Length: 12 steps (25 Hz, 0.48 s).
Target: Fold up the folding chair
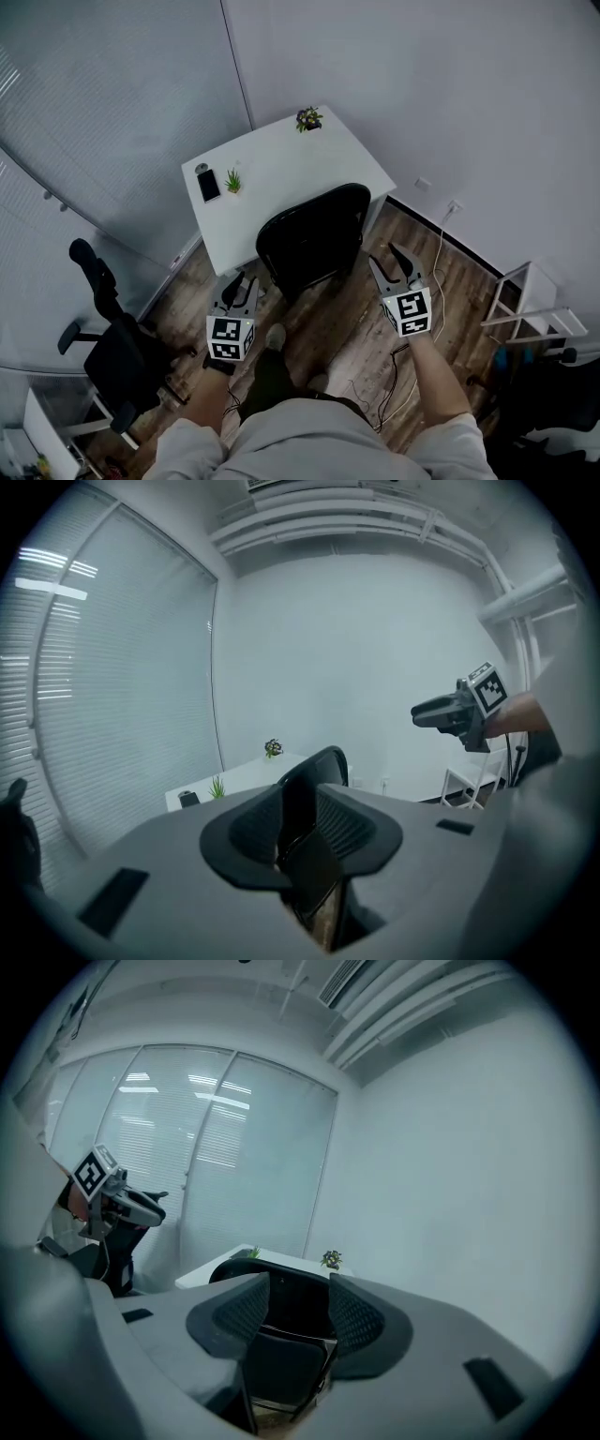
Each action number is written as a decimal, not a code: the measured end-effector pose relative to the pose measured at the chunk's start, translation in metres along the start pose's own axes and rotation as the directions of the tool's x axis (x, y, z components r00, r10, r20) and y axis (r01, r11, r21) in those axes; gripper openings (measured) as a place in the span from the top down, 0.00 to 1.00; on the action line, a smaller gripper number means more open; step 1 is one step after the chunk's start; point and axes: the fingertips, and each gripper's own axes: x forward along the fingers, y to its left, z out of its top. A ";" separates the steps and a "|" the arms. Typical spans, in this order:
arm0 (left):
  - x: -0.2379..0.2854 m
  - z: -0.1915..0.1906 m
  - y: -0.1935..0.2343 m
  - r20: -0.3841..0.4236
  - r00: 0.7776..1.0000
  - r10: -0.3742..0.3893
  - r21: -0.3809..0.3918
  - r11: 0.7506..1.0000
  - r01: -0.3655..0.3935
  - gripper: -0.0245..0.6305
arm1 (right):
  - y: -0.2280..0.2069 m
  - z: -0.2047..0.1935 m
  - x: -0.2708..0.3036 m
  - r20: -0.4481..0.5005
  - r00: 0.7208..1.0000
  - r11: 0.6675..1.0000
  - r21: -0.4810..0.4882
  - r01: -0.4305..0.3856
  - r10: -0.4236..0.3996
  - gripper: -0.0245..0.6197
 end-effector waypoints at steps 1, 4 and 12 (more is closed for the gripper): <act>-0.006 -0.001 -0.005 0.004 1.000 0.004 0.007 1.000 -0.004 0.79 | 0.002 0.000 -0.007 0.009 1.000 1.000 0.006 0.010 -0.010 0.64; -0.021 -0.001 -0.013 0.017 1.000 0.011 0.015 1.000 -0.012 0.79 | 0.012 0.003 -0.024 0.039 0.999 0.999 0.027 0.036 -0.037 0.68; -0.059 0.014 -0.007 0.099 0.994 0.051 0.003 0.999 -0.051 0.88 | 0.046 0.017 -0.055 0.096 0.989 0.992 0.063 0.105 -0.111 0.76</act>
